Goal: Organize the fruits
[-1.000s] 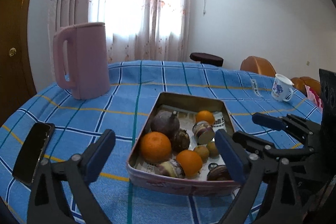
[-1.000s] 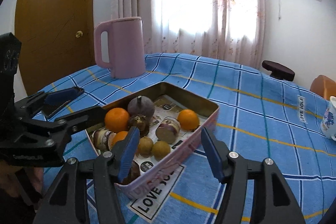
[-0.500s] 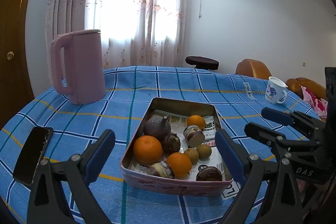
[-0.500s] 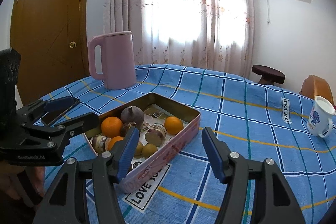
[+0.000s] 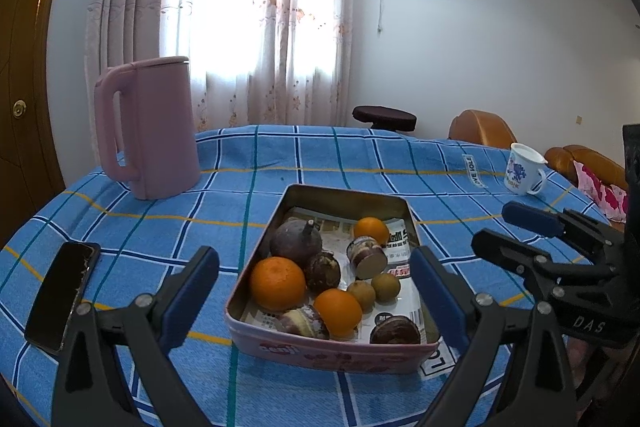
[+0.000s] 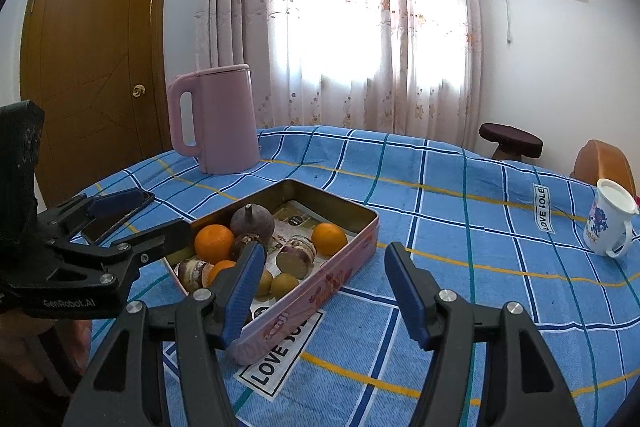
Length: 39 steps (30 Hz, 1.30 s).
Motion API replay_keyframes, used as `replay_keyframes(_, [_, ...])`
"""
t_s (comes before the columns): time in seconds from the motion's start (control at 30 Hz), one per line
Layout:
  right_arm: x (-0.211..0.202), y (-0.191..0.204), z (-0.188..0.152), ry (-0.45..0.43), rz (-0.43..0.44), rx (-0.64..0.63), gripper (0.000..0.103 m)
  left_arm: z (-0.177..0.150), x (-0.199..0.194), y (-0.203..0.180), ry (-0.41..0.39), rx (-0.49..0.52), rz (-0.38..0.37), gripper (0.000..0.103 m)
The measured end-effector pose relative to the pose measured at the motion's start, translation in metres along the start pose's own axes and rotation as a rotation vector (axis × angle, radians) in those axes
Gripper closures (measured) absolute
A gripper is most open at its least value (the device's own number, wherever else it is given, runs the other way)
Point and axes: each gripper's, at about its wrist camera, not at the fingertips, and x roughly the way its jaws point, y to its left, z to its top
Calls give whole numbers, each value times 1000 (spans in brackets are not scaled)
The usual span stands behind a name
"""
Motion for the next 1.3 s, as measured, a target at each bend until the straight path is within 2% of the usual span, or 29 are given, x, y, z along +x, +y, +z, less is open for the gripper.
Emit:
replay_keyframes(0.73, [-5, -2, 0, -13, -1, 3, 38, 0, 0, -2, -2, 6, 2, 4])
replay_keyframes(0.83, [-7, -2, 1, -19, -6, -2, 38, 0, -1, -3, -11, 9, 11, 0])
replay_keyframes(1.1, [-10, -1, 1, -25, -21, -17, 38, 6, -10, -2, -44, 10, 26, 0])
replay_keyframes(1.3, [-10, -2, -1, -21, -35, -27, 38, 7, -4, 0, -22, -30, 16, 0])
